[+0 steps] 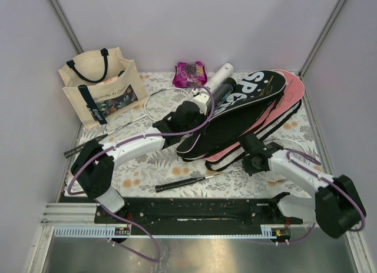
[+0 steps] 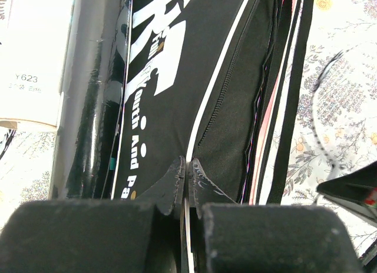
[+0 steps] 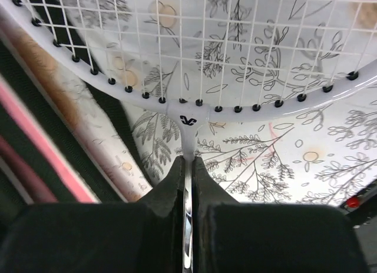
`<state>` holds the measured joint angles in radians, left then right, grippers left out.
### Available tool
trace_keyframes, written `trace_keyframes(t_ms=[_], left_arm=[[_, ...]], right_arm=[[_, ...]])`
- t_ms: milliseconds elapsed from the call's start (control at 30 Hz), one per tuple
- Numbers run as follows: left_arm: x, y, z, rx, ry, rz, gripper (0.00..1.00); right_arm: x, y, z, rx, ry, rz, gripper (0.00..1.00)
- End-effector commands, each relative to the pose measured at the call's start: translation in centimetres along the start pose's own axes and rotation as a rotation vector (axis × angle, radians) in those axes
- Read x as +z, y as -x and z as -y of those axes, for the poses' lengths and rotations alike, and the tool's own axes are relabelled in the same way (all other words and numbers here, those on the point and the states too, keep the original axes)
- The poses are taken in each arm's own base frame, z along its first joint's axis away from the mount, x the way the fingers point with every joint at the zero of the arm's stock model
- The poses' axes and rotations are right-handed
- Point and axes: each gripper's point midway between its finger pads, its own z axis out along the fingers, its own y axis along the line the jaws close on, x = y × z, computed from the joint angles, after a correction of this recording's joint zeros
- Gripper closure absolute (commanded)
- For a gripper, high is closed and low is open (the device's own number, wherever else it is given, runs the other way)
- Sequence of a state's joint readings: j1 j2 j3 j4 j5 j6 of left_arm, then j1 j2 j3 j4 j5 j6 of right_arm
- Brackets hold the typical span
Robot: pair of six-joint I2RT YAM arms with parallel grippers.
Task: Pack up the badminton gear
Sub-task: Pick up the racket from the center of the board, then place the racket in the racket bag.
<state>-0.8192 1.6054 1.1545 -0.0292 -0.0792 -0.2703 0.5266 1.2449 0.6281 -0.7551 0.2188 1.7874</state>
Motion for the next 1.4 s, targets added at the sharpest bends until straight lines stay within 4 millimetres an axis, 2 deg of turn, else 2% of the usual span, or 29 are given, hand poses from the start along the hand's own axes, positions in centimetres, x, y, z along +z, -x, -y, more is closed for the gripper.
trace_keyframes(t_ms=[0, 100, 267, 533, 767, 933, 1067, 1200, 1367], left_arm=[[-1.3, 3.7, 0.5, -0.019, -0.011, 0.114, 1.0], [-1.1, 3.4, 0.3, -0.007, -0.013, 0.112, 1.0], [-1.0, 2.9, 0.9, -0.002, -0.041, 0.105, 1.0], [-1.9, 2.7, 2.2, 0.004, -0.112, 0.13, 1.0], [-2.4, 2.3, 2.9, 0.013, -0.169, 0.145, 1.0], [-2.5, 1.7, 2.9, 0.022, -0.173, 0.132, 1.0], [-2.3, 1.5, 2.6, 0.018, -0.162, 0.13, 1.0], [-2.1, 1.3, 2.8, 0.013, -0.169, 0.121, 1.0], [-2.0, 1.0, 3.0, 0.016, -0.179, 0.112, 1.0]], right_arm=[[-2.6, 4.3, 0.8, -0.08, 0.082, 0.174, 1.0], [-4.3, 5.0, -0.5, -0.073, 0.22, 0.187, 1.0], [-6.5, 4.1, -4.4, -0.168, 0.414, 0.16, 1.0], [-8.0, -1.3, -10.1, -0.357, 0.604, -0.023, 1.0], [-7.2, -5.1, -12.7, -0.466, 0.64, -0.169, 1.0], [-6.3, -7.0, -12.4, -0.495, 0.598, -0.266, 1.0], [-5.7, -7.5, -11.4, -0.496, 0.579, -0.301, 1.0], [-5.3, -7.5, -9.6, -0.504, 0.544, -0.328, 1.0], [-5.1, -7.7, -9.7, -0.525, 0.548, -0.33, 1.0]])
